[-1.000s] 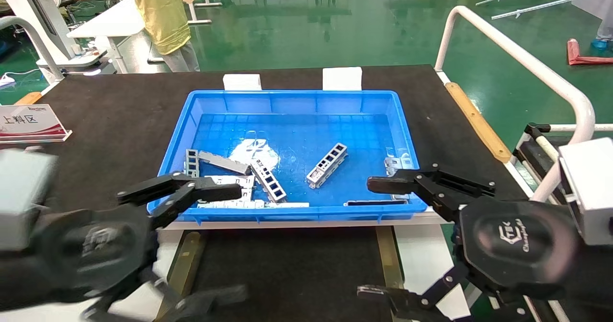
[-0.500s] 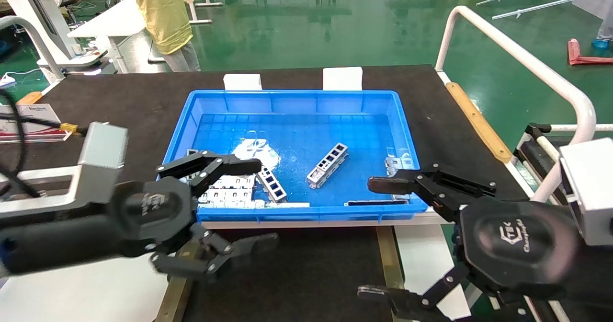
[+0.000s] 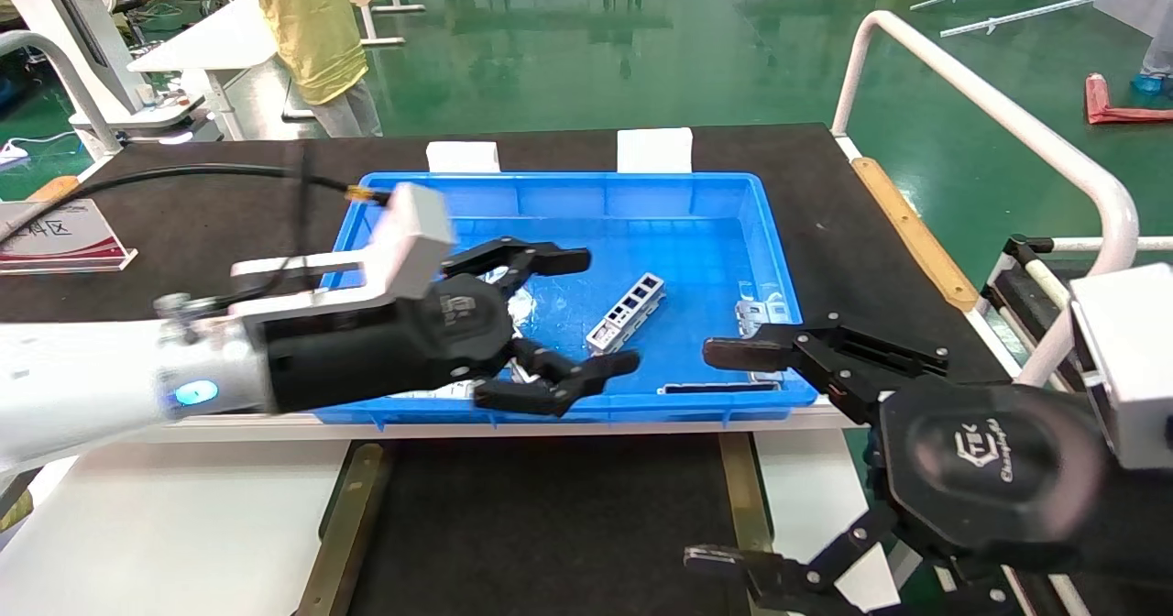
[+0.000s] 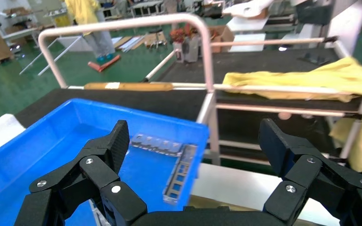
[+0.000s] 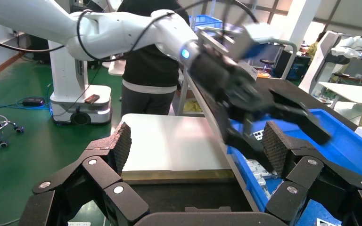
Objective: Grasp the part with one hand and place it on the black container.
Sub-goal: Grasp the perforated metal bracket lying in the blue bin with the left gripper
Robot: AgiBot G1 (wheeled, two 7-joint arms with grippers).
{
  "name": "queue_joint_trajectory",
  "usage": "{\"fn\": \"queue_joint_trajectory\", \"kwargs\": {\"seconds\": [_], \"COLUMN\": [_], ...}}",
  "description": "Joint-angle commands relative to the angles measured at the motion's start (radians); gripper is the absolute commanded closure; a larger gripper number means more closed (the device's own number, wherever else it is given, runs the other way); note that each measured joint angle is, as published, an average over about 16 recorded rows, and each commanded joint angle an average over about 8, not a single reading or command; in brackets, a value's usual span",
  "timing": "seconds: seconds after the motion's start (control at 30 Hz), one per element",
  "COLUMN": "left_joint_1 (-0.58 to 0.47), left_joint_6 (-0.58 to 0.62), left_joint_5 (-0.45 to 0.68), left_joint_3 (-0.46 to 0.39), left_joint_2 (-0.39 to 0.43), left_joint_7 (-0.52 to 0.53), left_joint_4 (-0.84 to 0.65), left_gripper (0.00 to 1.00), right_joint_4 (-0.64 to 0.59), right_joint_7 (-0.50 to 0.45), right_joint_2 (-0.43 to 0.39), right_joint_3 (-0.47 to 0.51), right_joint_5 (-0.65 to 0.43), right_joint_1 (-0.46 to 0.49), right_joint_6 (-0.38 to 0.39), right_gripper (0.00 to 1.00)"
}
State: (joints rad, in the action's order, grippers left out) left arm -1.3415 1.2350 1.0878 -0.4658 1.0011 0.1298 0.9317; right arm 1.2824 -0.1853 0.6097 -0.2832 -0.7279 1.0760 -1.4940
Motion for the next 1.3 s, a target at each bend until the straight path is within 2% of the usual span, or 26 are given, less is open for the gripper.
{"fn": "queue_joint_trajectory", "kwargs": {"seconds": [0.03, 0.43, 0.67, 0.87, 1.3], "left_joint_1": [-0.027, -0.161, -0.199, -0.198, -0.16], "left_joint_6": [-0.014, -0.175, -0.259, -0.333, -0.507], "left_joint_5": [0.031, 0.149, 0.158, 0.128, 0.054], "left_joint_3": [-0.018, -0.071, -0.088, -0.136, -0.337], "left_joint_2": [0.041, 0.26, 0.349, 0.369, 0.371], "left_joint_7": [-0.02, -0.144, -0.194, -0.176, -0.043], "left_joint_4": [-0.05, -0.421, -0.588, -0.616, -0.55], "left_gripper": [0.0, 0.0, 0.0, 0.0, 0.0], "right_joint_4": [0.0, 0.0, 0.0, 0.0, 0.0], "right_joint_7": [0.0, 0.0, 0.001, 0.001, 0.001], "right_joint_2": [0.0, 0.0, -0.001, -0.001, -0.001], "right_joint_3": [0.0, -0.001, -0.001, -0.002, -0.003], "right_joint_5": [0.0, 0.001, 0.001, 0.001, 0.002], "right_joint_1": [0.0, 0.0, 0.0, 0.0, 0.001], "right_joint_6": [0.0, 0.0, 0.001, 0.001, 0.001], "right_gripper": [0.0, 0.0, 0.0, 0.0, 0.0]}}
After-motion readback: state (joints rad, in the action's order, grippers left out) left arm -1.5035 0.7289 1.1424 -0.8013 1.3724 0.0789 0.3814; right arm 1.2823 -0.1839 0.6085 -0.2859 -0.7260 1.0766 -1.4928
